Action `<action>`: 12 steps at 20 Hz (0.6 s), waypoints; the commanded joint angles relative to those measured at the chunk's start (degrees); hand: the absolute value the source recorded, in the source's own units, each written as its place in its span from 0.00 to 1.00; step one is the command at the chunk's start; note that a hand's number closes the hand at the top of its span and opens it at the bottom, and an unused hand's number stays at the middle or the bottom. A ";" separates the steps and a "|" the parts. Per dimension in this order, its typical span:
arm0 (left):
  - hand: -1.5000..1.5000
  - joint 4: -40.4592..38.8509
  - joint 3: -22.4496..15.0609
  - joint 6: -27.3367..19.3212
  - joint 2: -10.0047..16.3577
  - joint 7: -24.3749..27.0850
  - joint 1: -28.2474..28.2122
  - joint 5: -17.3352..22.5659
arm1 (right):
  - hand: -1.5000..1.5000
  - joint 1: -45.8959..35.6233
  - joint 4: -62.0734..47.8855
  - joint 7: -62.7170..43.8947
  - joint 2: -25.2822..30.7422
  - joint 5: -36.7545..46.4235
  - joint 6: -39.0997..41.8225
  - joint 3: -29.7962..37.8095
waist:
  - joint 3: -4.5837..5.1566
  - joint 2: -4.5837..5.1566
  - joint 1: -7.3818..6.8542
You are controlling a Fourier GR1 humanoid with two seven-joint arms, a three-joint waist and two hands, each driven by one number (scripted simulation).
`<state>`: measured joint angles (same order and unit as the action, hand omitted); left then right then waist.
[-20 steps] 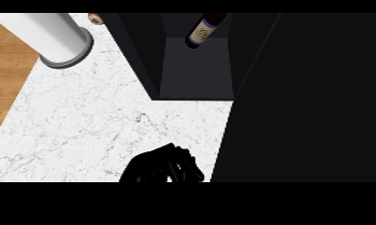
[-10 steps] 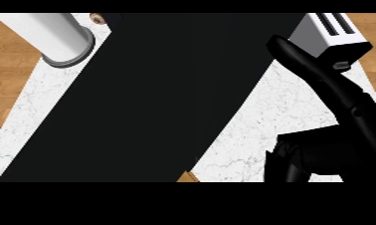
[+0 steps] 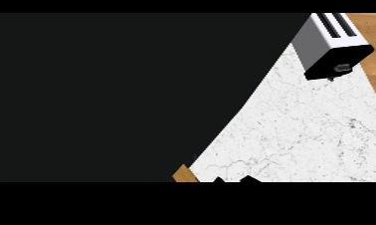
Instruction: Pick up the wine, place it into the cabinet and close the cabinet
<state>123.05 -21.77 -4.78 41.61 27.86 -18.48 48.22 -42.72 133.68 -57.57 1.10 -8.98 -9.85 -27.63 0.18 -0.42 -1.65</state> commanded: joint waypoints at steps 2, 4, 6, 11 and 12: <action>1.00 -1.79 9.17 8.13 3.89 1.54 -4.22 5.90 | 1.00 -9.00 -10.94 2.89 -1.05 4.53 -6.56 -8.70 | 0.03 0.04 -0.21; 1.00 -2.81 15.62 14.00 8.00 1.33 -6.68 10.22 | 1.00 -11.04 -13.66 4.01 -1.07 2.01 -8.31 -7.22 | 0.02 0.10 -0.83; 1.00 -2.58 14.76 16.00 7.98 0.41 -7.59 10.86 | 1.00 -16.78 -21.42 6.97 -1.08 4.80 -12.54 -9.41 | 0.07 0.03 -1.34; 1.00 -6.81 20.84 23.42 9.51 0.39 -8.60 15.04 | 1.00 -22.31 -34.40 15.04 -1.09 5.09 -15.95 -8.44 | 0.01 0.44 -1.24; 1.00 -6.11 17.88 20.76 8.46 -1.48 -7.25 13.37 | 1.00 -22.60 -38.30 18.81 -1.09 3.46 -16.03 -8.74 | -0.05 0.68 -0.76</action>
<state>118.79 -5.14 13.34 49.71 27.62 -25.81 60.34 -62.21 105.46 -45.80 0.10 -5.18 -23.07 -35.22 0.16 -0.12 -2.67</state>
